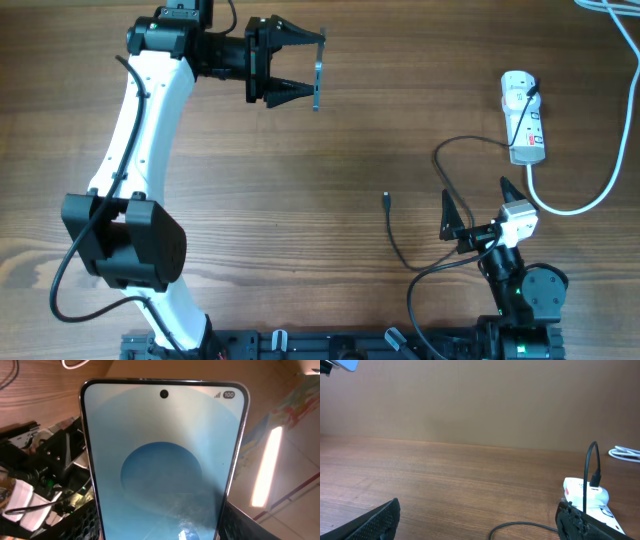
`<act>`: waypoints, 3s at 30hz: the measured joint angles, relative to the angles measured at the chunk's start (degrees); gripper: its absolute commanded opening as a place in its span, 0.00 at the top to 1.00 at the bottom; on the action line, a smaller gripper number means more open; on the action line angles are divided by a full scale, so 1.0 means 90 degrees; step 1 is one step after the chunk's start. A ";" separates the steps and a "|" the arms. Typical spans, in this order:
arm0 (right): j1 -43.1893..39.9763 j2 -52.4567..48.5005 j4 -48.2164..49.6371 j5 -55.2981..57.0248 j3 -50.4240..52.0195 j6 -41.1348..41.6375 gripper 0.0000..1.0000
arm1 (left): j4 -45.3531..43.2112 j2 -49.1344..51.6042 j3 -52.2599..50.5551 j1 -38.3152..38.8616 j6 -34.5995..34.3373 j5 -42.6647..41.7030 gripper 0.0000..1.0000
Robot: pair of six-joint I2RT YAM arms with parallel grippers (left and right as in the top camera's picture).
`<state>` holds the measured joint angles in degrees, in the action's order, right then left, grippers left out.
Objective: Plug charger to phone and switch on socket
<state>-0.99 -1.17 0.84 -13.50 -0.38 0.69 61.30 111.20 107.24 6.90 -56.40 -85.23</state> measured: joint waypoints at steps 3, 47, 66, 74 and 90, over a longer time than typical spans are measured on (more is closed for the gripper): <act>0.0000 0.0000 0.0000 0.0000 0.0000 0.0000 0.00 | 0.0000 0.0000 0.0000 0.0000 -0.0083 0.0000 0.33; 0.0010 -0.0041 0.1579 -0.3249 -0.0010 0.6064 0.00 | 0.0002 -0.0002 0.0000 0.0000 -0.0155 0.0452 0.32; 0.0634 -0.5127 -0.6290 -0.3368 -0.7565 0.2973 0.01 | 0.0017 -0.0007 0.0000 0.0000 -0.0209 0.0469 0.34; 0.3684 -0.8558 -0.9726 0.1027 -1.2016 0.2941 0.01 | 0.0005 -0.0012 0.0000 0.0000 -0.0253 0.0493 0.34; 0.5566 -1.1230 -0.8179 0.3847 -1.3988 0.3810 0.32 | 0.0017 -0.0012 0.0000 0.0012 -0.0418 0.0877 0.33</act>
<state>49.10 -102.24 -72.77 21.12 -126.28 34.98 61.45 111.09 107.24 7.01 -60.16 -77.34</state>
